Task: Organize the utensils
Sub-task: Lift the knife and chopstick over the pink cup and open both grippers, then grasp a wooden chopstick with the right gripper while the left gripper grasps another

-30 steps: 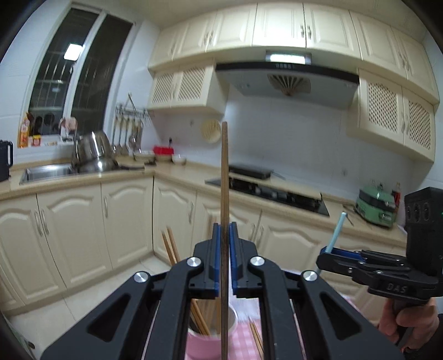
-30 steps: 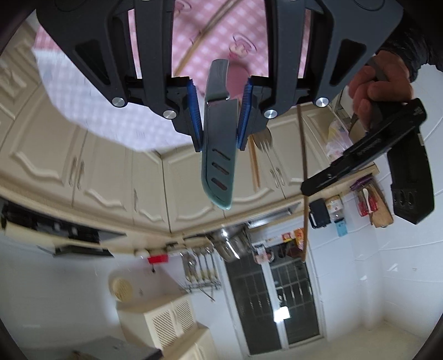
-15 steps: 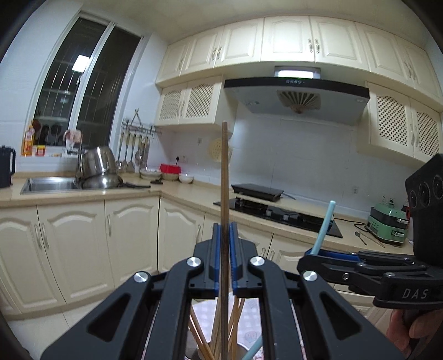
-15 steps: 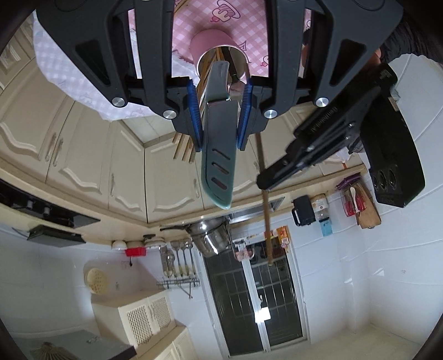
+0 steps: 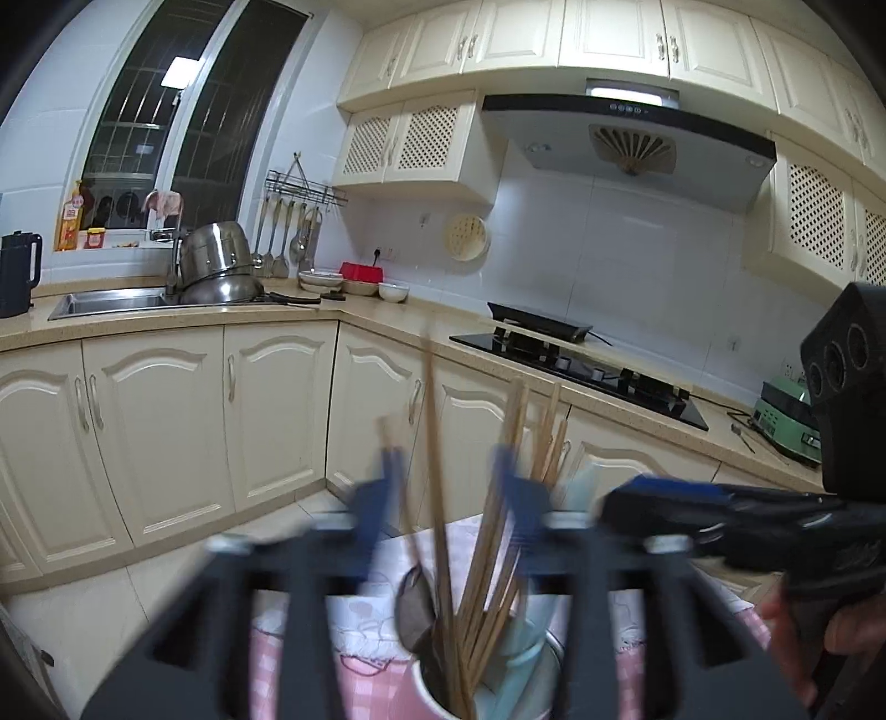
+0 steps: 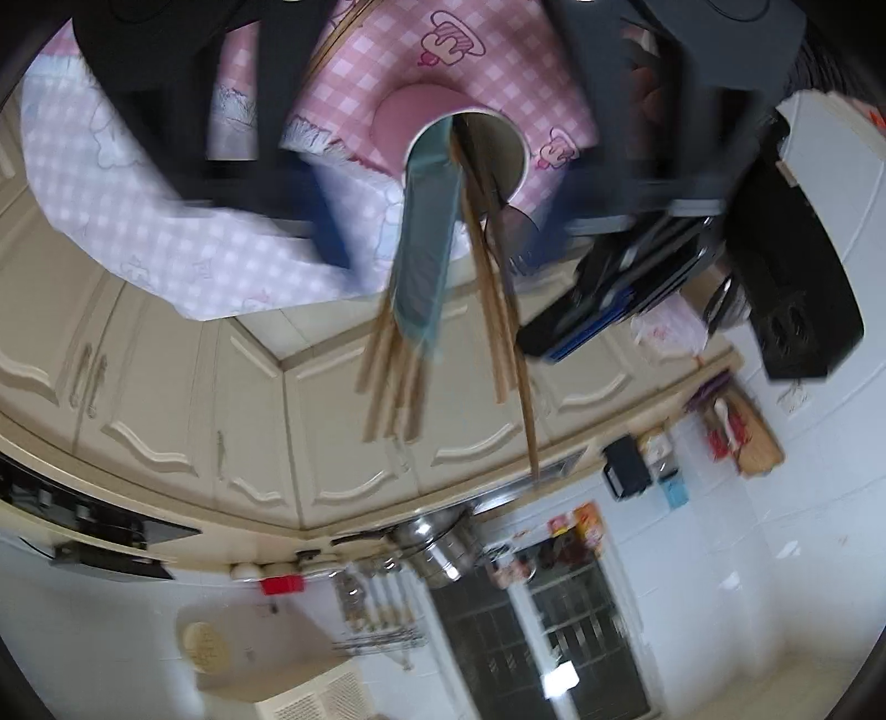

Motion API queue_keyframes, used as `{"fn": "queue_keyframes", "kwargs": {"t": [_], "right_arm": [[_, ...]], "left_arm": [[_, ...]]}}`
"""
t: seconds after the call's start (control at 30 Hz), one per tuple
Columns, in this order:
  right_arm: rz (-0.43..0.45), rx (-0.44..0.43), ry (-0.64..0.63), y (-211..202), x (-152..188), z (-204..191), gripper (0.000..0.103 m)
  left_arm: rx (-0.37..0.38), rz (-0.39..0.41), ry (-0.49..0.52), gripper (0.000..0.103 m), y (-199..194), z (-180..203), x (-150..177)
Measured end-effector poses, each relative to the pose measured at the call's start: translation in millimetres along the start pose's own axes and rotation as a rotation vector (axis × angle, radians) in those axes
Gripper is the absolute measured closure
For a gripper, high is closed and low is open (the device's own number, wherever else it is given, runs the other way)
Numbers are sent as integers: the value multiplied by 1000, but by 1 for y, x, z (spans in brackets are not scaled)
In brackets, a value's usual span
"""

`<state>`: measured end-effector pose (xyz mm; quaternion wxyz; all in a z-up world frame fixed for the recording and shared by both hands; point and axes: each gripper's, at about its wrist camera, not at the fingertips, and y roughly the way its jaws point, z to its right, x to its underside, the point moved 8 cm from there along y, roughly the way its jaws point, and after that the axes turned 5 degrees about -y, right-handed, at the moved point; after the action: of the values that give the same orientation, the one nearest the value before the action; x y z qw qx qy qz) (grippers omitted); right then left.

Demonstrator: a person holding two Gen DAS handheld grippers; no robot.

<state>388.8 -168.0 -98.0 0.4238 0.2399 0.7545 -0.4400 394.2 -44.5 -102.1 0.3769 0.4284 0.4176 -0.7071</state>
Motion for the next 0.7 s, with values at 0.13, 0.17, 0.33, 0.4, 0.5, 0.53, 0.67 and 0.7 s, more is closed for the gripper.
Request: {"fn": "queue_keyframes", "kwargs": {"t": [0.13, 0.17, 0.33, 0.4, 0.5, 0.53, 0.67, 0.7], "right_arm": [[25, 42, 59, -15, 3, 19, 11], [33, 60, 70, -21, 5, 24, 8], [34, 100, 120, -37, 16, 41, 7], [23, 119, 136, -43, 22, 46, 7], [7, 147, 152, -52, 30, 52, 7], [1, 156, 157, -54, 33, 54, 7], [-31, 179, 180, -63, 44, 59, 7], [-47, 192, 182, -66, 48, 61, 7]], "left_arm": [[-27, 13, 12, 19, -15, -2, -1], [-36, 10, 15, 13, -21, -2, -1], [-74, -14, 47, 9, -37, 0, -1], [-81, -25, 61, 8, -43, 3, 0], [-96, -45, 78, 8, -52, 6, 2], [-97, -53, 79, 8, -54, 7, 3], [-101, -91, 91, 8, -63, 10, 11], [-103, -98, 95, 8, -64, 11, 13]]}}
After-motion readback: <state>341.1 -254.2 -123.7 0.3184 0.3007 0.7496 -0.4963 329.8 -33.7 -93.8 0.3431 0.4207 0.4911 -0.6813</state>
